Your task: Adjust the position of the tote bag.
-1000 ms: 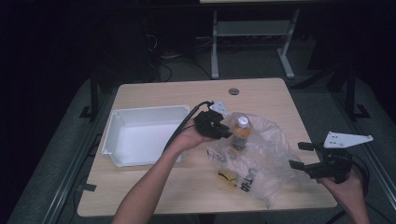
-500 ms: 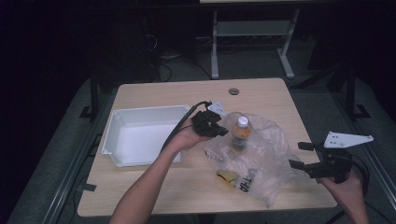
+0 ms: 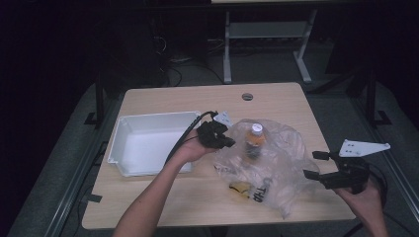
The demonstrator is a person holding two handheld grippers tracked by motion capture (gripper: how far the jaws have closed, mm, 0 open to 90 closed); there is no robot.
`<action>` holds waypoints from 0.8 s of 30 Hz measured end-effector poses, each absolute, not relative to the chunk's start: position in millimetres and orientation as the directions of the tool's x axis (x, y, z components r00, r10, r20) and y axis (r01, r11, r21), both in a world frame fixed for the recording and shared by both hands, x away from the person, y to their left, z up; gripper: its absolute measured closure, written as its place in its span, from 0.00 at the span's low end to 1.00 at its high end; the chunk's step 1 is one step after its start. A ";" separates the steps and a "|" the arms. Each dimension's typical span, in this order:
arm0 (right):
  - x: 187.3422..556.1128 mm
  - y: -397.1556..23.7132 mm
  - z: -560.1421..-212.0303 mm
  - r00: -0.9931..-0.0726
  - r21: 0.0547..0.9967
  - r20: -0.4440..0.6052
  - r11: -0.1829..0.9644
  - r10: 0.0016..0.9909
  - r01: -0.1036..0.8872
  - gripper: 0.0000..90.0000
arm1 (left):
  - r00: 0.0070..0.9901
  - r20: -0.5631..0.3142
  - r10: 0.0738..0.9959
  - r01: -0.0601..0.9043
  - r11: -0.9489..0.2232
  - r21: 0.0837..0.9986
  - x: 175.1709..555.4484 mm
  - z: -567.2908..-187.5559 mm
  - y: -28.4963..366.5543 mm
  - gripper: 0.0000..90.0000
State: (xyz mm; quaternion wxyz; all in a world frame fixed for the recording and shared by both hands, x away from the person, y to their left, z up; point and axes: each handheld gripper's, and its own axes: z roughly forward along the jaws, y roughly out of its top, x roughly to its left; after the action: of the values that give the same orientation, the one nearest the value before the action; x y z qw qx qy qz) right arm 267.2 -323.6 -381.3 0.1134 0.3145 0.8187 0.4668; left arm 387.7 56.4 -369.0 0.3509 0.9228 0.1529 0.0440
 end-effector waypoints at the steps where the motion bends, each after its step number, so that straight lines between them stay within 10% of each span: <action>1: 267.1 -323.4 -381.3 -0.776 0.835 0.108 0.367 0.622 0.410 0.24 | 0.948 -0.031 0.318 0.258 -0.702 0.664 387.0 -370.4 57.1 1.00; 24: 270.4 -312.9 -385.0 -0.800 0.817 0.103 0.408 0.591 0.407 0.30 | 0.939 -0.061 0.340 0.299 -0.710 0.638 378.3 -391.0 75.4 1.00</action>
State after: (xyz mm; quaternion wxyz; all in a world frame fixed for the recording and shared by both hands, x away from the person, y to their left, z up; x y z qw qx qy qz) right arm 270.4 -312.9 -385.0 0.1014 0.2996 0.8329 0.4541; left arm 378.3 75.4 -391.0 0.3397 0.9240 0.1727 0.0303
